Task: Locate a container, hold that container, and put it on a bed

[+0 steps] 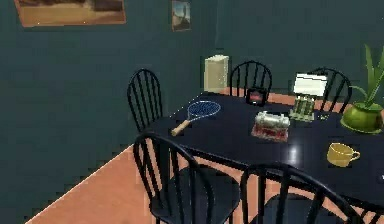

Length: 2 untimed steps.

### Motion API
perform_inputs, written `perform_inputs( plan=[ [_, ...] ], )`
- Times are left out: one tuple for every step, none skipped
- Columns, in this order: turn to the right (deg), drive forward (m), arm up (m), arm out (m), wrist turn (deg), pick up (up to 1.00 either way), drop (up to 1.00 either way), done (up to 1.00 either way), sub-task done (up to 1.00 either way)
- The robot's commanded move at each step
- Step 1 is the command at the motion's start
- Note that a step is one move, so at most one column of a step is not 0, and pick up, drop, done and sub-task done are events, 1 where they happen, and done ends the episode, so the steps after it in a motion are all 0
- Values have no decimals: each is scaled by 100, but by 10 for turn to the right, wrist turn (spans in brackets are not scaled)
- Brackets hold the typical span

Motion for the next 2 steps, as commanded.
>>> perform_inputs(
  plan=[
    [450, 0, 0, 0, 0, 0, 0, 0, 0],
    [330, 0, 0, 0, 0, 0, 0, 0, 0]
  ],
)
